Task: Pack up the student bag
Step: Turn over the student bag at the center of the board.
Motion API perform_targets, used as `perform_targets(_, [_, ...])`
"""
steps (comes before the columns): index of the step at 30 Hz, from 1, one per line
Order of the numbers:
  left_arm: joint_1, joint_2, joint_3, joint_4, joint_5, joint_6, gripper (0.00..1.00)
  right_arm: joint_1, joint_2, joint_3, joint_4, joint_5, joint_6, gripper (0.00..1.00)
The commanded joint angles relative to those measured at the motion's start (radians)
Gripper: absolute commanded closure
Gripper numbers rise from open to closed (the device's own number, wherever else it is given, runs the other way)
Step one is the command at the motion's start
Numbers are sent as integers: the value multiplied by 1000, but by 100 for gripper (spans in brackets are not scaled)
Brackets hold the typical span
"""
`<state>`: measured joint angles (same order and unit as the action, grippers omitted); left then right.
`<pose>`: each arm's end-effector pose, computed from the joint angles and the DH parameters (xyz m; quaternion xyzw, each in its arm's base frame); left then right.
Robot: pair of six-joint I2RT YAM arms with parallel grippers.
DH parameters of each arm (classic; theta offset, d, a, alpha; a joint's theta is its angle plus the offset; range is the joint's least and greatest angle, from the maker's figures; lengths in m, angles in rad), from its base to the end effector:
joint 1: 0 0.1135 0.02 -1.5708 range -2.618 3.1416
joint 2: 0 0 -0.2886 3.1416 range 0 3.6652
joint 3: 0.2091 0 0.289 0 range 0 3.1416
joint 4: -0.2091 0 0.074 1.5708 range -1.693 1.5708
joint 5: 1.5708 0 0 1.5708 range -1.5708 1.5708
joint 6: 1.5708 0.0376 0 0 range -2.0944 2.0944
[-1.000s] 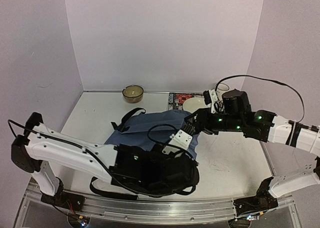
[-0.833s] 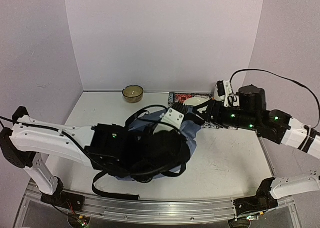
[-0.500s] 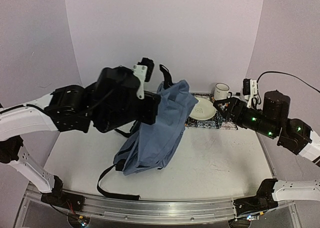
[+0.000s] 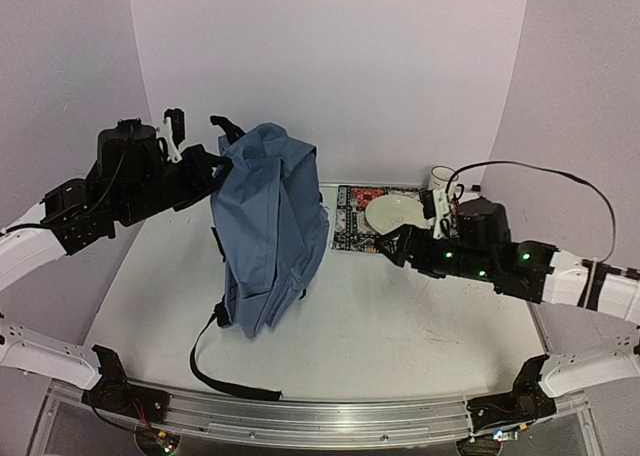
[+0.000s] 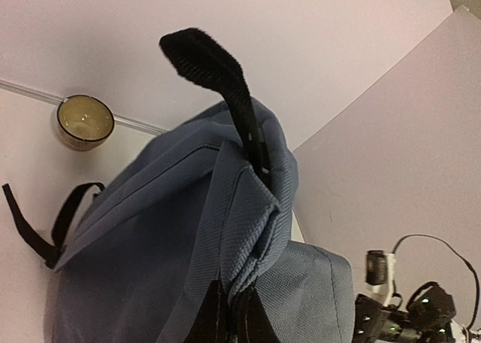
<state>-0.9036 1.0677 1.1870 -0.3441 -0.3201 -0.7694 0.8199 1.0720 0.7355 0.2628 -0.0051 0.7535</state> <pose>0.1710 -0.1980 0.4351 -0.0473 0.7769 -0.3733 0.5048 0.1908 0.2048 0.3220 -0.0260 0.7322 0.4832 0.4793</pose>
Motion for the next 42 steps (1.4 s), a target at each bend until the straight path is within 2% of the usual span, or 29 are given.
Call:
perform_targets(1, [7, 15, 26, 102, 60, -30, 100, 19, 144, -45, 323, -156, 132, 10])
perform_targets(6, [9, 8, 33, 102, 71, -28, 100, 41, 358, 30, 500, -206, 202, 9])
perform_targets(13, [11, 10, 39, 102, 89, -34, 100, 42, 603, 122, 713, -275, 320, 15])
perform_targets(18, [11, 9, 50, 102, 100, -32, 100, 51, 713, 211, 744, -307, 344, 22])
perform_targets(21, [11, 11, 65, 102, 105, -27, 100, 50, 759, 236, 755, -324, 359, 29])
perform_targets(23, [11, 9, 71, 102, 104, -26, 100, 52, 777, 241, 782, -346, 373, 40])
perform_targets(24, [10, 7, 73, 102, 101, -24, 100, 53, 780, 240, 801, -359, 377, 50])
perform_targets(26, [11, 6, 74, 96, 90, -16, 100, 52, 761, 230, 824, -369, 376, 77])
perform_targets(28, [11, 2, 76, 74, 64, -10, 100, 52, 713, 212, 819, -358, 354, 96])
perform_targets(29, [12, -3, 77, 64, 44, -7, 100, 52, 677, 203, 794, -343, 331, 100])
perform_targets(31, [12, -14, 77, 48, 17, -2, 100, 53, 599, 208, 693, -315, 276, 100])
perform_targets(36, [12, -25, 79, -7, -29, -6, 100, 53, 411, 289, 324, -246, 134, 100])
perform_targets(39, [12, -19, 57, -18, -3, -27, 100, 53, 305, 335, 121, -184, 72, 100])
perform_targets(42, [12, 1, 31, -17, 66, -66, 100, 52, 222, 368, -9, -141, 45, 100])
